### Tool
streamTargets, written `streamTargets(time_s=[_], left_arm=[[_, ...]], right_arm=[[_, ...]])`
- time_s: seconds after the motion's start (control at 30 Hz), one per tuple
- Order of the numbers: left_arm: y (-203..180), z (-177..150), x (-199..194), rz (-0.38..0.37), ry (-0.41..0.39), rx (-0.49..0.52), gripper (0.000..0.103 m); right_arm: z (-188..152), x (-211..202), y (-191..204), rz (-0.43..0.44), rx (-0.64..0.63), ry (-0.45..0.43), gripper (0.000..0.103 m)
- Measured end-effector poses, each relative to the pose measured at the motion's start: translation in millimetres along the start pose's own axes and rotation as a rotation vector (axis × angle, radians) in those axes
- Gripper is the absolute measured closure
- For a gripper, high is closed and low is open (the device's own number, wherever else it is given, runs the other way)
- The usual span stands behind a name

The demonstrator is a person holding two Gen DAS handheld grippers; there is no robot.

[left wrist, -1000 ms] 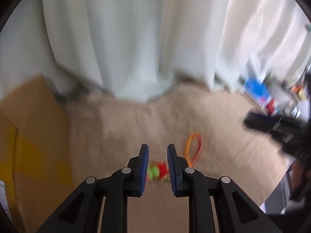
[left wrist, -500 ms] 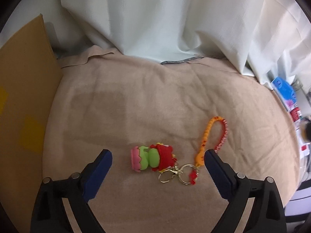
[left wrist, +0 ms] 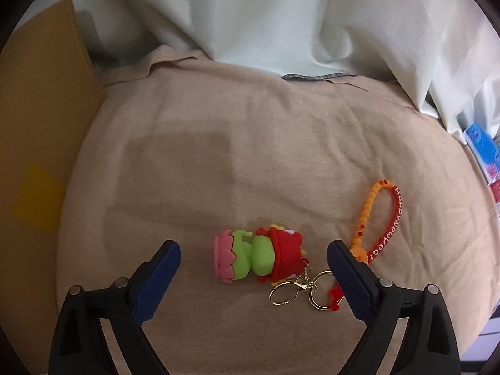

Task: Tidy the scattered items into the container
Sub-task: 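Grasp the green frog keychain with the left tool while the right tool holds the clear packet, then carry the frog keychain and clear packet over the cardboard box with both tools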

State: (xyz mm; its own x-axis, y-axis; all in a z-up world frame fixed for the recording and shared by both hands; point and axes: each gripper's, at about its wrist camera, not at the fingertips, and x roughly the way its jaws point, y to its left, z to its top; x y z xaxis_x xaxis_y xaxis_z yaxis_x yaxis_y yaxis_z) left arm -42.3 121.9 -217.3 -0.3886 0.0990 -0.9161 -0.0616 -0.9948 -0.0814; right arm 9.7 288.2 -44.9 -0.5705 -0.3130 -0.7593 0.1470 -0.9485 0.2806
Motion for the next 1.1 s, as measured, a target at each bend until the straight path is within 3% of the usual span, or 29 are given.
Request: streamTargets(time_s=[0.03, 0.13, 0.37, 0.5, 0.8, 1.1], left_arm=[[0.5, -0.5, 1.2, 0.006, 0.005, 0.001, 0.026], [-2.9, 1.1, 0.2, 0.028, 0.003, 0.037, 0.042], [-0.3, 3.5, -2.8, 0.007, 0.003, 0.068, 0.043], [2.3, 11.0, -25.5, -0.009, -0.016, 0.065, 0.043], [24.2, 44.4, -140.1, -0.021, -0.145, -0.015, 0.043], [79.8, 66.6, -234.9, 0.082, -0.294, -0.077, 0.043]], right_arm=[[-0.5, 0.5, -0.5, -0.001, 0.003, 0.002, 0.068], [-2.3, 1.1, -1.4, -0.005, 0.01, 0.004, 0.068], [-2.3, 4.2, -4.0, -0.005, 0.017, 0.005, 0.068], [-0.6, 2.7, -2.3, 0.005, 0.01, -0.006, 0.068], [18.3, -10.9, 17.0, 0.057, -0.037, -0.059, 0.068], [63.1, -21.3, 72.3, 0.177, -0.173, -0.131, 0.068]])
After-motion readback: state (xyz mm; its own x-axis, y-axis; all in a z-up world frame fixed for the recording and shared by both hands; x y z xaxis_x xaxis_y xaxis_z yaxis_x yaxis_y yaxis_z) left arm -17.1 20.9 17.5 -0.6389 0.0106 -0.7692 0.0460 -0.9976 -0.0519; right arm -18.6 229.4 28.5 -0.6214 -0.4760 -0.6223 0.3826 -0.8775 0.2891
